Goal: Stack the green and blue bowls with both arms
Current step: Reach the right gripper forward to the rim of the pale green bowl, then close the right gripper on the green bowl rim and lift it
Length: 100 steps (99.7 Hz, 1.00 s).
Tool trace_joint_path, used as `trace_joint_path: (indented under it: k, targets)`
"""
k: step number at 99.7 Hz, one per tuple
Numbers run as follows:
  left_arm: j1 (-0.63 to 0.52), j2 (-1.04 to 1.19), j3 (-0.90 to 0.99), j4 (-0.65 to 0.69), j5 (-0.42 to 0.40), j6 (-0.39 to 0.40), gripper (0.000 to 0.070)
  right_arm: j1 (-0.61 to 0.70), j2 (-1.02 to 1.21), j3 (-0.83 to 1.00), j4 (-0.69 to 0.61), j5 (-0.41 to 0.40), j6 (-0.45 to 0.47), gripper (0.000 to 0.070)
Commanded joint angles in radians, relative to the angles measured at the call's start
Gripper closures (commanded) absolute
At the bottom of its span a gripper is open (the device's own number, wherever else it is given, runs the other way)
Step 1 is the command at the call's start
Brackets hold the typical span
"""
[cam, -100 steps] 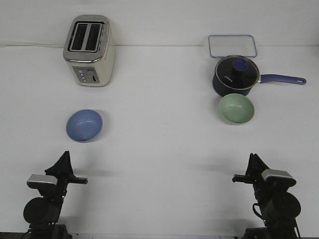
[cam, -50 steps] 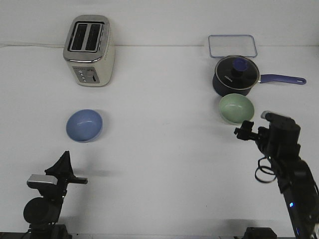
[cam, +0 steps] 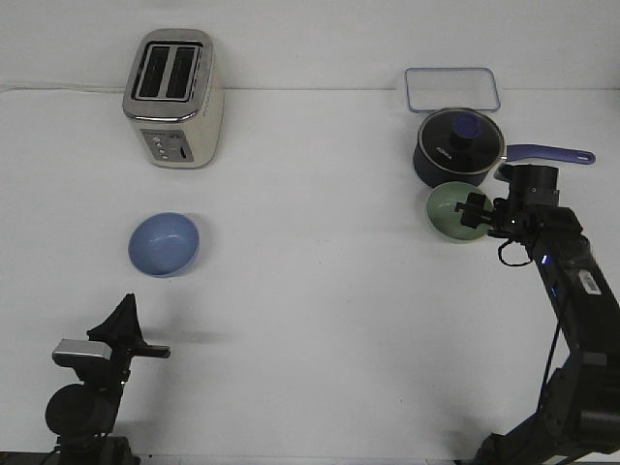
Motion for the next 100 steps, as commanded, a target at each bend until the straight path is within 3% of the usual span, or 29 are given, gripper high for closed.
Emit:
trace_joint_path:
  k: [1,10,16,36,63,85,100]
  targets:
    - [0.001,-0.001,-0.019,0.012,0.000,-0.002,0.0685,-0.005,0.052,0.034,0.003,-0.005,-0.021,0.0242]
    - [0.001,-0.001,-0.019,0.012,0.000,-0.002,0.0685,-0.007,0.098,0.037,0.026,-0.018,-0.027,0.0250]
    - [0.001,-0.001,-0.019,0.012,0.000,-0.002,0.0685,-0.008,0.119,0.037,0.034,-0.020,-0.027,0.0300]
    - [0.001,-0.001,-0.019,0.012,0.000,-0.002,0.0685,-0.012,0.150,0.037,0.042,-0.019,-0.035,0.0700]
    - [0.001,-0.001,-0.019,0.012,0.000,-0.002,0.0685,-0.023,0.116,0.047,0.034,-0.035,-0.035,0.0700]
    - [0.001,-0.001,-0.019,0.012,0.000,-0.002,0.0685,-0.026,-0.039,0.047,-0.014,-0.137,-0.034,0.0700]
    - [0.001,-0.001,-0.019,0.012,0.000,-0.002,0.0685,-0.009,-0.180,0.047,-0.108,-0.256,-0.032,0.0700]
